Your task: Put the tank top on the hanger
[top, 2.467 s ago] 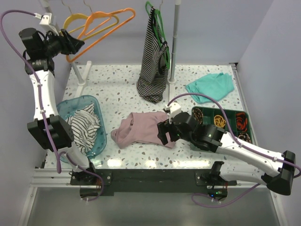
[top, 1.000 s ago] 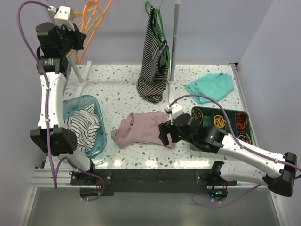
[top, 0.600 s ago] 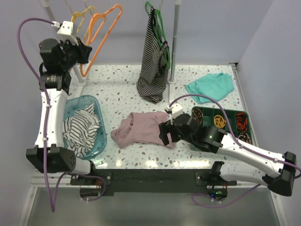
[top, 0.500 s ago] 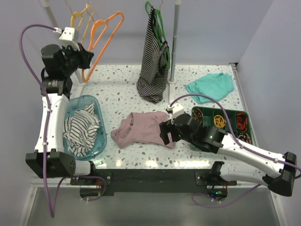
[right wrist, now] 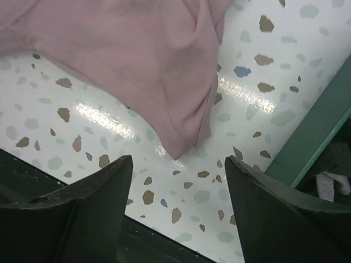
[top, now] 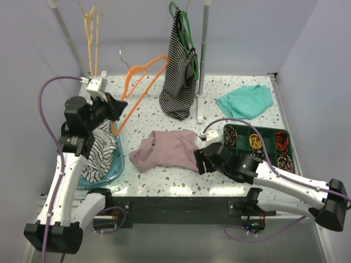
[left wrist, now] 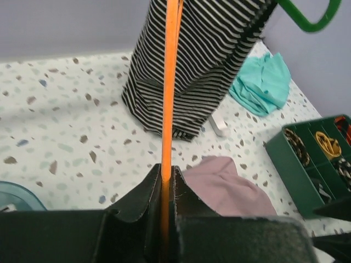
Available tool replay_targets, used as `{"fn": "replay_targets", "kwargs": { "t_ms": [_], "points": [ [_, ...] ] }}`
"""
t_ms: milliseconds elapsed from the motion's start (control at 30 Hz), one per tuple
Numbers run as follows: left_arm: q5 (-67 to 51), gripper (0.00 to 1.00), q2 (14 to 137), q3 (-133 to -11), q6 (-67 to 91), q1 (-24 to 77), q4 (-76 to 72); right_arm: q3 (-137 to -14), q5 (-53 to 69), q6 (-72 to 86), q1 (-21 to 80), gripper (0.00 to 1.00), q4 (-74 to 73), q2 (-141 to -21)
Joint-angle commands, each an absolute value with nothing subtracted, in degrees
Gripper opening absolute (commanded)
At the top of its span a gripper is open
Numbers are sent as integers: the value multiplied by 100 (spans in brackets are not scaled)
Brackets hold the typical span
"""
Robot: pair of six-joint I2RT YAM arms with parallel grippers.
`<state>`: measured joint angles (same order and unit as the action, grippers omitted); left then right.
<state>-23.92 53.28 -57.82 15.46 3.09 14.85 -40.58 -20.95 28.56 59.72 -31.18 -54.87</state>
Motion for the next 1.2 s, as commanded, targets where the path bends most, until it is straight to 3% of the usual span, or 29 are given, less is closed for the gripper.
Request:
{"fn": "replay_targets", "kwargs": {
  "t_ms": [0, 133, 267, 467, 667, 733, 867, 967, 1167],
  "points": [
    [-2251, 0, 4669, -5196, 1977, 790, 1502, -3569, -1802, 3260, 5968, 63, -2611, -5317],
    [-2171, 0, 4307, -4677, 2056, 1037, 1862, -3182, -1521, 3331, 5994, 44, -2250, -5440],
    [-2197, 0, 4070, -4658, 2039, 1151, 2135, -3103, -1520, 3349, 6038, 44, -1943, -5826],
    [-2311, 0, 3990, -4974, 1776, 1169, 2724, -3199, -1801, 3296, 6056, 53, -1670, -6354],
    [-2285, 0, 3929, -5168, 1617, 1169, 3006, -3445, -2056, 3278, 6064, 50, -1679, -6942],
    [-2302, 0, 3955, -5273, 1591, 1160, 3076, -3602, -2257, 3296, 6056, 42, -1792, -7118],
    [-2539, 0, 4008, -5414, 1503, 1160, 3155, -3989, -2565, 3208, 6056, 15, -2003, -7233],
    [-2671, 0, 4017, -5493, 1319, 1169, 3304, -4490, -2855, 3068, 6047, 3, -2311, -7426],
    [-2927, 0, 3868, -5458, 1134, 1169, 3638, -5334, -2849, 2716, 5398, 0, -2409, -8006]
  ]
}}
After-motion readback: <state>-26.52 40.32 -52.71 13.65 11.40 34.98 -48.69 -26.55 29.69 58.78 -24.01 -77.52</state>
